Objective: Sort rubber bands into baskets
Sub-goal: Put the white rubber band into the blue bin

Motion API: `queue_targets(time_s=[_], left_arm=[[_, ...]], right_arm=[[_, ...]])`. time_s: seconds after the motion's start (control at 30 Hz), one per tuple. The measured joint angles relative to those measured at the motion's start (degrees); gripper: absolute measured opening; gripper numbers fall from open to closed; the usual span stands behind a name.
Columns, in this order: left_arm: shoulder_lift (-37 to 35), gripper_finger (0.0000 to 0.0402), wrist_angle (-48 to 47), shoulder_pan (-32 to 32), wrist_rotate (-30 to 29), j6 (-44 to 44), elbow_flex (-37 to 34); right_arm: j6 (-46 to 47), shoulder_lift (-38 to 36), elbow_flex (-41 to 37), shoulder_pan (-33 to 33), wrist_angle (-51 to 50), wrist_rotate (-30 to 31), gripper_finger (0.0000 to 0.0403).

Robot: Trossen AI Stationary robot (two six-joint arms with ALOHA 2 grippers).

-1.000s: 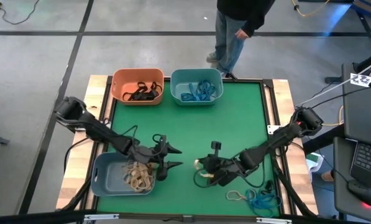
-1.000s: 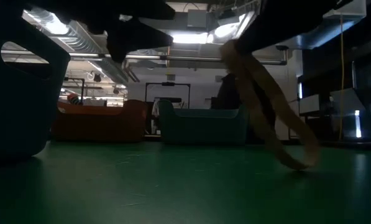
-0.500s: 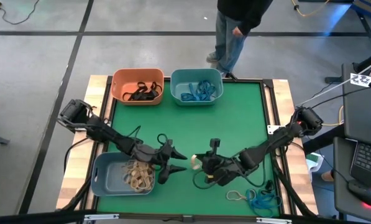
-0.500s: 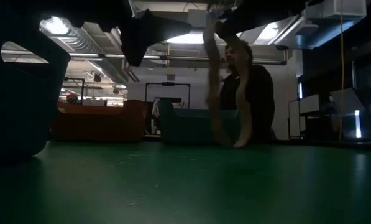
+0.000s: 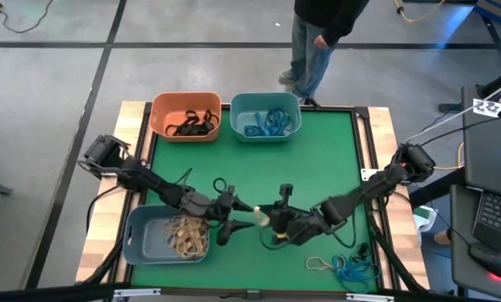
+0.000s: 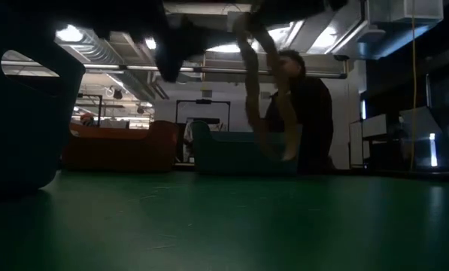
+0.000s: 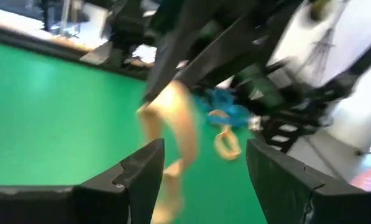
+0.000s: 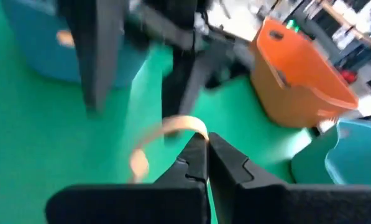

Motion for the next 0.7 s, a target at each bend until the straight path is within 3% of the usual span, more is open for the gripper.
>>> queue_targets(time_s=[0.27,0.53,0.7], left_arm=[[2.08,0.0224,4.0,0.9,-0.15,3.92,-0.01],[2.08,0.0222,5.33,0.95,3.42,6.62,-0.01],[2.08,0.0189,5.92,0.95,4.31,9.27,-0.01]], right_arm=[[-10.73,0.04,0.02,-0.15,12.53,-1.26,0.0005],[-13.39,0.06,0.02,-2.61,18.88,-11.59,0.0005],[-13.66,0.08,0.02,-3.78,22.19,-16.78,0.0005]])
